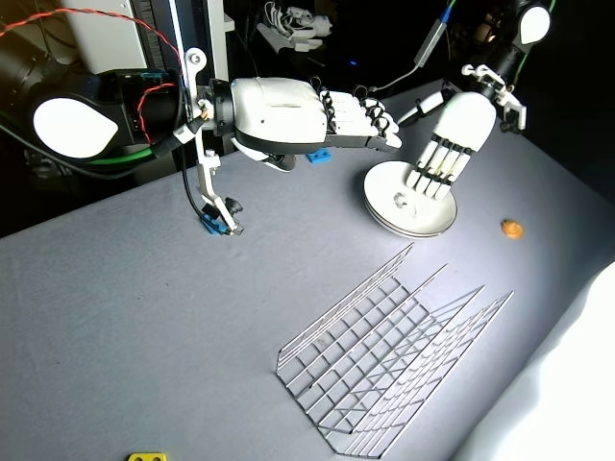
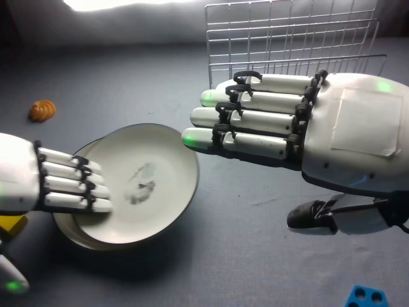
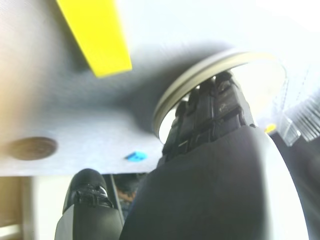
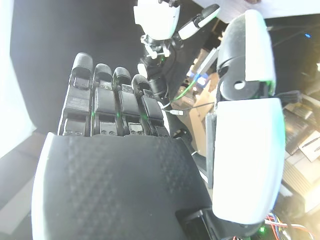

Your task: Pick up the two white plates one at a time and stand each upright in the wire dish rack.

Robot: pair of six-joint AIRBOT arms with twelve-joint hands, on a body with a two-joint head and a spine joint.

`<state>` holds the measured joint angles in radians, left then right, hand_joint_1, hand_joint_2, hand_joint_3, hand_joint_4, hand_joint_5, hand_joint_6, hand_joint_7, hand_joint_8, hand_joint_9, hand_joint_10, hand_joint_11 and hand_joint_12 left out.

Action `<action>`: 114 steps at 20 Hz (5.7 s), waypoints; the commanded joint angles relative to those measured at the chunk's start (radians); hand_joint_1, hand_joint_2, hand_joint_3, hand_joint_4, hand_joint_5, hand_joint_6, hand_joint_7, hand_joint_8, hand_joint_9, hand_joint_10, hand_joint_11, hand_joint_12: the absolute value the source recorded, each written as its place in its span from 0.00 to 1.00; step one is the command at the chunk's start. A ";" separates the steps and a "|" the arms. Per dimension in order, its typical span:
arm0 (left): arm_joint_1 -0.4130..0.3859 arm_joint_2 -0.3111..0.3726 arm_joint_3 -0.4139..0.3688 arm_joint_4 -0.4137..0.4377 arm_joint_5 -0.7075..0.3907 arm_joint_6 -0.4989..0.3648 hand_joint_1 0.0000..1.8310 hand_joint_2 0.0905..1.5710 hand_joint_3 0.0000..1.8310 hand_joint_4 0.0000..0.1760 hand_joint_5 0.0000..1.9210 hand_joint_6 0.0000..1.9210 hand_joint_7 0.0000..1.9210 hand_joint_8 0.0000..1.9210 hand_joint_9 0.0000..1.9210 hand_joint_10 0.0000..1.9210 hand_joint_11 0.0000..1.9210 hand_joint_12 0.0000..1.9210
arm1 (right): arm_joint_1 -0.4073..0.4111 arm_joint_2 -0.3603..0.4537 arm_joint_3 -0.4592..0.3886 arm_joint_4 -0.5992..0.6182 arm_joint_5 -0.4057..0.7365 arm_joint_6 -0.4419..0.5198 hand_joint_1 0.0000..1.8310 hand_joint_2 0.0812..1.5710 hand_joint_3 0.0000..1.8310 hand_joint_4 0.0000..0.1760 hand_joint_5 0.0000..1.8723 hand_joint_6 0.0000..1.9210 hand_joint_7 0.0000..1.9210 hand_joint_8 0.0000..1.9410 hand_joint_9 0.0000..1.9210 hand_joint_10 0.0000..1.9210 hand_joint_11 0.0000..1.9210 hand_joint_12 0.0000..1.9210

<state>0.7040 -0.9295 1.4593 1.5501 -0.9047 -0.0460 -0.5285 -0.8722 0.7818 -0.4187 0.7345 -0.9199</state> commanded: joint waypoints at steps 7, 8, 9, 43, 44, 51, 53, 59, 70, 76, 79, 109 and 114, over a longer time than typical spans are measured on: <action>-0.043 -0.059 -0.027 0.000 0.005 0.009 0.00 0.60 0.00 0.00 0.00 0.00 0.00 0.00 0.00 0.00 0.00 0.00 | 0.006 -0.037 0.001 0.022 0.064 -0.087 0.58 0.59 0.00 0.00 0.00 0.00 0.00 0.00 0.00 0.00 0.00 0.20; -0.051 -0.068 -0.026 0.000 0.006 0.009 0.00 0.61 0.00 0.00 0.00 0.00 0.00 0.00 0.00 0.00 0.00 0.00 | 0.006 -0.050 0.009 0.020 0.046 -0.101 0.59 0.60 0.00 0.00 0.00 0.00 0.00 0.00 0.00 0.00 0.00 0.19; -0.054 -0.070 -0.027 0.000 0.006 0.009 0.00 0.60 0.00 0.00 0.00 0.00 0.00 0.00 0.00 0.00 0.00 0.00 | 0.007 -0.059 0.015 0.013 0.041 -0.101 0.61 0.59 0.00 0.00 0.02 0.00 0.01 0.00 0.01 0.00 0.00 0.22; -0.061 -0.096 0.000 -0.021 0.013 0.009 0.00 0.62 0.00 0.00 0.00 0.00 0.00 0.00 0.00 0.00 0.00 0.00 | 0.118 -0.505 0.364 0.069 -0.263 -0.213 0.66 0.66 0.00 0.00 0.38 0.02 0.39 0.01 0.36 0.04 0.13 0.61; -0.061 -0.096 0.000 -0.022 0.013 0.009 0.00 0.62 0.00 0.00 0.00 0.00 0.00 0.00 0.00 0.00 0.00 0.00 | 0.116 -0.511 0.369 0.069 -0.258 -0.213 0.67 0.67 0.00 0.00 0.41 0.02 0.42 0.01 0.39 0.03 0.17 0.60; -0.058 -0.099 0.000 -0.027 0.014 0.009 0.00 0.63 0.00 0.00 0.00 0.00 0.00 0.00 0.00 0.00 0.00 0.00 | 0.115 -0.523 0.380 0.069 -0.250 -0.213 0.74 0.72 0.00 0.00 0.44 0.64 0.50 0.50 0.43 0.66 0.34 0.65; -0.058 -0.096 -0.002 -0.031 0.014 0.009 0.00 0.63 0.00 0.00 0.00 0.00 0.00 0.00 0.00 0.00 0.00 0.00 | 0.117 -0.522 0.380 0.069 -0.249 -0.213 0.75 0.70 0.00 0.00 0.49 0.60 0.53 0.45 0.47 0.60 0.38 0.62; -0.091 -0.033 -0.033 -0.084 -0.010 0.009 0.00 0.63 0.00 0.00 0.00 0.00 0.00 0.00 0.00 0.00 0.00 0.00 | 0.141 -0.496 0.349 0.069 -0.249 -0.209 0.75 0.70 0.00 0.00 0.47 0.61 0.49 0.51 0.47 0.60 0.37 0.64; -0.196 0.203 -0.156 -0.171 -0.024 -0.106 0.00 0.63 0.00 0.00 0.00 0.00 0.00 0.00 0.00 0.00 0.00 0.00 | 0.216 -0.430 0.258 0.103 -0.239 -0.165 0.75 0.69 0.00 0.00 0.50 0.57 0.52 0.46 0.49 0.57 0.39 0.60; -0.226 0.303 -0.180 -0.185 -0.034 -0.152 0.00 0.63 0.00 0.00 0.00 0.00 0.00 0.00 0.00 0.00 0.00 0.00 | 0.262 -0.385 0.213 0.120 -0.238 -0.074 0.75 0.69 0.00 0.00 0.50 0.57 0.52 0.46 0.48 0.58 0.39 0.60; -0.228 0.340 -0.180 -0.192 -0.033 -0.165 0.00 0.63 0.00 0.00 0.00 0.00 0.00 0.00 0.00 0.00 0.00 0.00 | 0.291 -0.357 0.194 0.119 -0.238 0.015 0.75 0.69 0.00 0.00 0.51 0.56 0.52 0.45 0.49 0.57 0.40 0.60; -0.346 0.321 -0.204 -0.032 -0.022 -0.213 0.00 0.64 0.00 0.00 0.00 0.00 0.00 0.00 0.00 0.00 0.00 0.00 | 0.420 -0.175 0.284 0.521 -0.134 0.618 0.75 0.70 0.00 0.00 0.48 0.59 0.51 0.47 0.47 0.60 0.39 0.61; -0.328 0.285 -0.206 -0.012 -0.024 -0.213 0.00 0.63 0.00 0.00 0.00 0.00 0.00 0.00 0.00 0.00 0.00 0.00 | 0.425 -0.163 0.324 0.596 -0.164 0.617 0.75 0.70 0.00 0.00 0.48 0.59 0.50 0.50 0.45 0.61 0.37 0.62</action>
<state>0.3813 -0.6586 1.2537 1.6089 -0.9127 -0.2592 -0.1230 -1.0424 1.1084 0.1726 0.4267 -0.3275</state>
